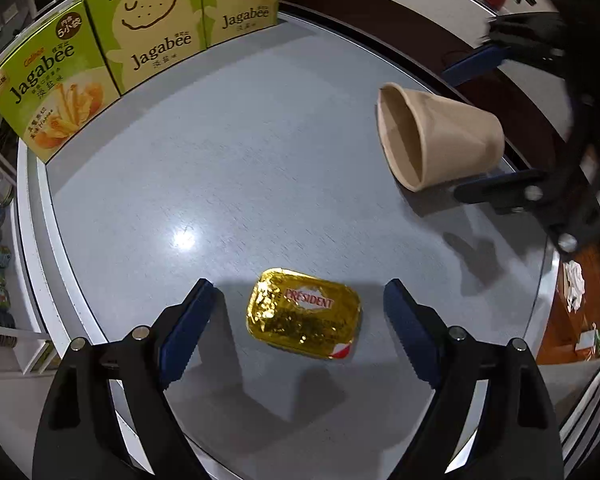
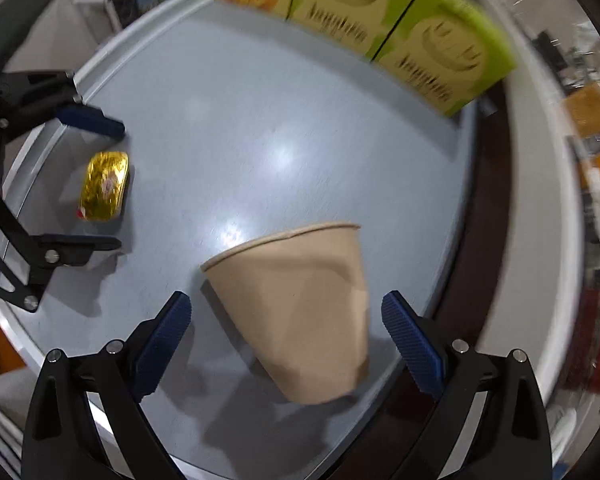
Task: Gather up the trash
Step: 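Grasp the gold butter tub with the left tool while the right tool grasps the tan paper cup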
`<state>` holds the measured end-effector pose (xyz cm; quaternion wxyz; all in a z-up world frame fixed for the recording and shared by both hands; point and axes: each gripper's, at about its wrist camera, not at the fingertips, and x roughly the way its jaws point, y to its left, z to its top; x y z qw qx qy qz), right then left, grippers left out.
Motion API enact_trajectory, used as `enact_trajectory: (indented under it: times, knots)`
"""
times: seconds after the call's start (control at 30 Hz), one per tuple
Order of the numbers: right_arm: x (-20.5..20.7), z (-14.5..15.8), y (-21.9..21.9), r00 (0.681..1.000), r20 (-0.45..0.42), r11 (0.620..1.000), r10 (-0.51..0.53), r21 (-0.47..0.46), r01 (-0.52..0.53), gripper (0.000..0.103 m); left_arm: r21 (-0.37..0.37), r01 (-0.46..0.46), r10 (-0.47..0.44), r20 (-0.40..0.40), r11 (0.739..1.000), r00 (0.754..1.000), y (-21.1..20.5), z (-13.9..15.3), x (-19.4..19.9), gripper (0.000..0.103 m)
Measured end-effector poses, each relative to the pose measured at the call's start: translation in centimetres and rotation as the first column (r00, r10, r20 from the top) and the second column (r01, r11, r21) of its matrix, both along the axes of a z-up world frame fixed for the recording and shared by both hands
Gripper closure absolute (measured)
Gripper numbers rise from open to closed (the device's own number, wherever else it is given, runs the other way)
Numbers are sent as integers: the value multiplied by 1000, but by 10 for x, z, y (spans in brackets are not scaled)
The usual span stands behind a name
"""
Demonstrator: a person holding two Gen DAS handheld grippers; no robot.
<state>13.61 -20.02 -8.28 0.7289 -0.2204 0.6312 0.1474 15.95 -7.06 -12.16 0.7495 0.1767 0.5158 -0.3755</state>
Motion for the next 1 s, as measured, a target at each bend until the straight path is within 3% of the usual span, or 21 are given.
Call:
enact_trajectory:
  times: [0.1, 0.17, 0.37, 0.47, 0.53, 0.73, 1.0]
  knots:
    - [6, -13, -3, 997, -68, 999, 31, -11, -32, 9, -1, 19, -19, 4, 1000, 1000, 2, 2, 0, 16]
    - [9, -19, -5, 995, -93, 999, 34, -17, -36, 9, 0, 49, -49, 21, 999, 999, 3, 3, -3, 30]
    - [11, -24, -6, 989, -149, 999, 21, 36, -16, 11, 16, 51, -51, 23, 999, 998, -2, 7, -6, 50]
    - [12, -26, -4, 988, -156, 998, 14, 69, -3, 11, 13, 43, -43, 15, 999, 999, -1, 9, -10, 51]
    - [9, -27, -4, 987, -161, 997, 9, 83, 4, 20, 19, 42, -43, 18, 999, 999, 0, 10, -14, 51]
    - [-4, -25, -5, 989, -151, 992, -1, 122, 20, 22, 28, 24, -24, 17, 999, 1000, 6, 11, -26, 51]
    - [-25, -7, -17, 990, -99, 960, -102, 250, 124, 23, -15, -71, 71, 24, 997, 997, 18, 19, -46, 51]
